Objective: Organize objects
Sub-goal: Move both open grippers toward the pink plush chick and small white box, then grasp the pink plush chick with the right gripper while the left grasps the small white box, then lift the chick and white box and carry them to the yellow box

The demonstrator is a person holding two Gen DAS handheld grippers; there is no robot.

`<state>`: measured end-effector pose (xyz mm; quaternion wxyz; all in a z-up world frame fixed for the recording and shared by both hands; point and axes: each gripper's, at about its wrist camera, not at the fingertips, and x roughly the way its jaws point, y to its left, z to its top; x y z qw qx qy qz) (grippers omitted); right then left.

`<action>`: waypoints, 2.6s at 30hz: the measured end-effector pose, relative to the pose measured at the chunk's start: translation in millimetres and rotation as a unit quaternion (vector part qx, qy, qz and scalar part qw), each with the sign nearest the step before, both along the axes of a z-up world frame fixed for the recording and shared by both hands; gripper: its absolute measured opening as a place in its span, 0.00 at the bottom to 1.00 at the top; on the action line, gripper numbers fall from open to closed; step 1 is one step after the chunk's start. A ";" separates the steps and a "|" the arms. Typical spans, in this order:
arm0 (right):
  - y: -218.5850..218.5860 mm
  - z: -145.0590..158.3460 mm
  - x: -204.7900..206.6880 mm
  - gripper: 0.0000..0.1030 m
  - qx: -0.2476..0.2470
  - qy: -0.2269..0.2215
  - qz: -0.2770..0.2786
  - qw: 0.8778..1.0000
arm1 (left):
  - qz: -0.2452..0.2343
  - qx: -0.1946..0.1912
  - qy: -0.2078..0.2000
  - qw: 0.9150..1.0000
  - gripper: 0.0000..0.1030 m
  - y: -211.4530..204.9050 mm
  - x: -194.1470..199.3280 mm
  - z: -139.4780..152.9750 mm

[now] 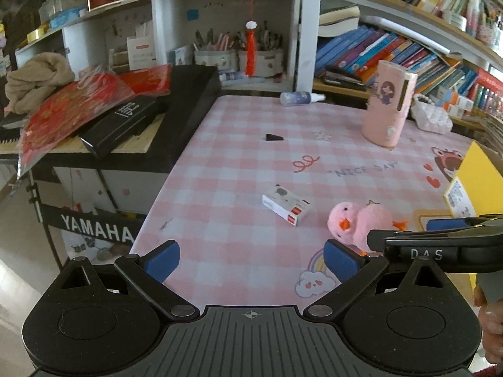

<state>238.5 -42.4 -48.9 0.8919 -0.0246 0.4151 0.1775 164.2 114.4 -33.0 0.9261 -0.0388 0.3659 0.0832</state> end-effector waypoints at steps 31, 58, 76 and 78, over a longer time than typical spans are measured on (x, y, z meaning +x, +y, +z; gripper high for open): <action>-23.8 -0.6 71.4 0.58 0.026 -0.052 -0.022 0.998 | -0.031 0.026 0.048 0.998 0.96 -29.0 98.0 -32.2; -35.9 4.4 53.9 0.58 0.034 -0.048 -0.031 0.998 | -0.075 -0.023 0.043 0.996 0.27 -23.9 97.4 -31.7; -32.0 10.9 13.2 0.58 0.026 -0.048 -0.023 0.998 | -0.091 -0.028 -0.001 0.995 0.27 -24.6 48.8 -3.0; -30.5 12.3 8.6 0.58 0.025 -0.050 -0.020 0.998 | -0.093 -0.028 -0.011 0.995 0.27 -24.6 43.0 2.6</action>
